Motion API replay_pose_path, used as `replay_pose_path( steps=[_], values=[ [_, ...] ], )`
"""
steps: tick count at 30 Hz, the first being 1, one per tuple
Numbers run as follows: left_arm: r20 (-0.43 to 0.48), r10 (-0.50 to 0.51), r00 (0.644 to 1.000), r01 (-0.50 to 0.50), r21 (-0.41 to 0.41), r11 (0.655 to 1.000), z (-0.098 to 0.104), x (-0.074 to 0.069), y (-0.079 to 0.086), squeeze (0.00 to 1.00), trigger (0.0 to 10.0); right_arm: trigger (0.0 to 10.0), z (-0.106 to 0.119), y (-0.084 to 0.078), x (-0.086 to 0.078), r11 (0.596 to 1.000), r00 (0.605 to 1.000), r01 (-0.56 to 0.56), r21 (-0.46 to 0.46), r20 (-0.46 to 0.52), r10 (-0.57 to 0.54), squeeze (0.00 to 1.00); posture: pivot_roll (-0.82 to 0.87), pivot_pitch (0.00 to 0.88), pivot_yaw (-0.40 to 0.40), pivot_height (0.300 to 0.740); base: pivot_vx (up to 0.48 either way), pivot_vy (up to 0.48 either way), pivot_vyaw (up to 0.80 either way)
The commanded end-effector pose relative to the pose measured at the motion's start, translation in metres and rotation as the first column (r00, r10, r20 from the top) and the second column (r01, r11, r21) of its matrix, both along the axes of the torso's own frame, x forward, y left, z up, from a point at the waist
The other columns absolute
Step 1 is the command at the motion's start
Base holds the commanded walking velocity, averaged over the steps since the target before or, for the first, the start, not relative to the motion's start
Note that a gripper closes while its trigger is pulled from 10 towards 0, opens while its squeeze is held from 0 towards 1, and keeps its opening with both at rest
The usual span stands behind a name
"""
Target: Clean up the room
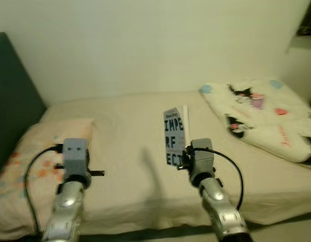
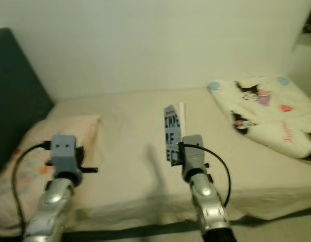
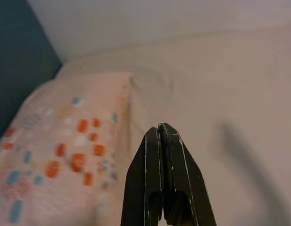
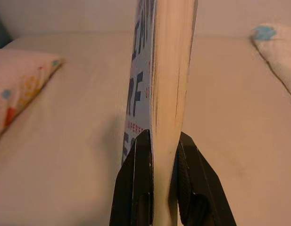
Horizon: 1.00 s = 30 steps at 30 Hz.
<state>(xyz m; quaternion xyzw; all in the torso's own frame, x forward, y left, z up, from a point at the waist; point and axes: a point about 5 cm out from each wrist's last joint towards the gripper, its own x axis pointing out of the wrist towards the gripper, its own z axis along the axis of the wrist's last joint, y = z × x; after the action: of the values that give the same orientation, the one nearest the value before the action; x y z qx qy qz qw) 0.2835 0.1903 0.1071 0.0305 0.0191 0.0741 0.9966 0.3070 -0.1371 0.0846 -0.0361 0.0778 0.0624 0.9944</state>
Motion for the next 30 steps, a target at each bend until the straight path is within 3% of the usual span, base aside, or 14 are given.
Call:
replay_pose_path(
  steps=[1,15,29,30],
  values=[
    [-0.020,-0.017,1.000,0.017,0.039,0.999,-0.0009,0.0000,-0.0004,0.00,10.0,10.0,0.0078,0.0005,0.0022,1.000,0.999,0.007,0.020,0.045,-0.007,0.00,-0.02,0.023,0.012,0.740,0.000,-0.480,0.00],
    [-0.011,-0.044,0.999,0.044,0.045,0.998,0.0021,0.0012,-0.0065,0.00,10.0,10.0,0.0074,0.0013,0.0030,0.999,0.999,0.015,0.032,0.049,-0.017,0.00,-0.01,0.018,0.018,0.740,0.000,-0.480,0.00],
    [-0.033,-0.049,0.998,0.050,0.022,0.999,-0.0005,0.0029,-0.0083,0.00,10.0,10.0,0.0070,0.0012,0.0036,0.999,0.999,0.015,0.033,0.049,-0.017,0.00,-0.01,0.009,0.017,0.740,0.000,0.000,0.00],
    [-0.069,-0.037,0.997,0.039,0.021,0.999,-0.0056,0.0041,-0.0092,0.00,10.0,10.0,0.0084,0.0010,0.0052,1.000,0.999,0.012,0.019,0.051,-0.013,0.00,-0.02,0.014,0.013,0.740,0.000,0.000,0.00]
  ],
)
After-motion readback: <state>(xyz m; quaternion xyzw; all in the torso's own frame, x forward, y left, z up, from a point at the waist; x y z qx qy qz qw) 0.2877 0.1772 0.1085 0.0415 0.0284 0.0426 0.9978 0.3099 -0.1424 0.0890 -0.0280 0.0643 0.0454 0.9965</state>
